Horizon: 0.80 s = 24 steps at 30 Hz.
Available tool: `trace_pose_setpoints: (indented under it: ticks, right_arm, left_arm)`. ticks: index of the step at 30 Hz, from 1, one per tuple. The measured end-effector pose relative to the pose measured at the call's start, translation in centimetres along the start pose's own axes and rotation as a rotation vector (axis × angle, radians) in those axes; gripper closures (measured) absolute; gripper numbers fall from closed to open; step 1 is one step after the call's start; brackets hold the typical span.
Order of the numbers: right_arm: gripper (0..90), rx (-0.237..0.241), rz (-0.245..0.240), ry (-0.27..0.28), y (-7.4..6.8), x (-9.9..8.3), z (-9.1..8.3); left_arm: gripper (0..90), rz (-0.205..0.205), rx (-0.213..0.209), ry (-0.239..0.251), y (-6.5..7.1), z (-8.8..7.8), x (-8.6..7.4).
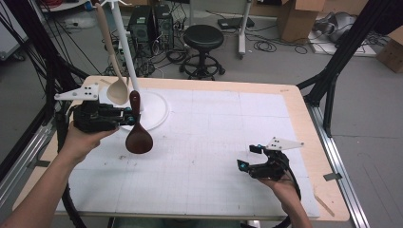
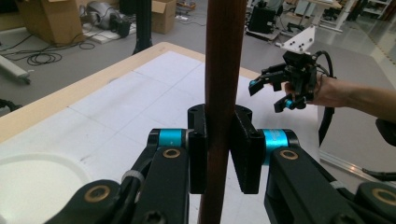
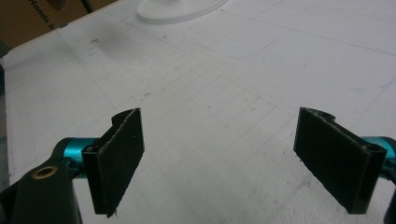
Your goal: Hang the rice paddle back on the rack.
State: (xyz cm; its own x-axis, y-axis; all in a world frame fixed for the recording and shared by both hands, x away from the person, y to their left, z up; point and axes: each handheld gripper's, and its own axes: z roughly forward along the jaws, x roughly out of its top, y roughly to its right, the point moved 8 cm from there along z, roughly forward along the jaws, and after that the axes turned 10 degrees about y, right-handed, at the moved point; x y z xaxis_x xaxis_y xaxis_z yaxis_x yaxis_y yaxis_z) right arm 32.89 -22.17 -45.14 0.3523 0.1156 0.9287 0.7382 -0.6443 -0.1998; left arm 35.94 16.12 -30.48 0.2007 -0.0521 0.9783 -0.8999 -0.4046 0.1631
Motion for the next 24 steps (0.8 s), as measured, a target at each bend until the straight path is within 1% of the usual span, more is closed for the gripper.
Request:
trace_pose_setpoints:
  ticks: [4,7,10,12,14,16,17,20,24]
  right_arm:
    - [15.6,0.000,0.005,0.000,0.1,-0.2,-0.1]
    - [15.4,-0.009,0.009,0.005,0.2,-0.2,-0.2]
    - [15.4,-0.007,0.000,0.006,0.3,-0.3,-0.2]
    - [15.4,-0.007,0.002,-0.001,0.3,-0.4,-0.3]
    - [15.2,-0.012,-0.005,-0.003,0.4,-0.5,-0.3]
    - [13.4,-0.014,-0.006,0.000,0.5,-0.5,-0.4]
    - [11.4,-0.025,-0.006,-0.003,0.6,-0.5,-0.4]
    - [11.2,-0.030,-0.005,-0.001,0.7,-0.6,-0.4]
    - [10.3,-0.034,-0.002,-0.001,0.9,-0.6,-0.4]
  left_arm:
    - [78.0,-0.007,0.005,0.007,-0.3,-0.1,0.2]
    - [78.0,-0.013,0.011,0.011,-0.6,-0.2,0.3]
    - [78.0,-0.023,0.013,0.016,-1.0,-0.2,0.3]
    - [78.0,-0.024,0.016,0.019,-1.2,-0.2,0.4]
    - [78.0,-0.025,0.017,0.017,-1.4,-0.3,0.5]
    - [78.0,-0.022,0.024,0.018,-1.5,-0.2,0.8]
    - [78.0,-0.017,0.021,0.015,-1.5,-0.3,1.0]
    - [78.0,-0.012,0.024,0.019,-1.7,-0.2,1.7]
    - [78.0,-0.016,0.029,0.016,-2.1,-0.2,2.5]
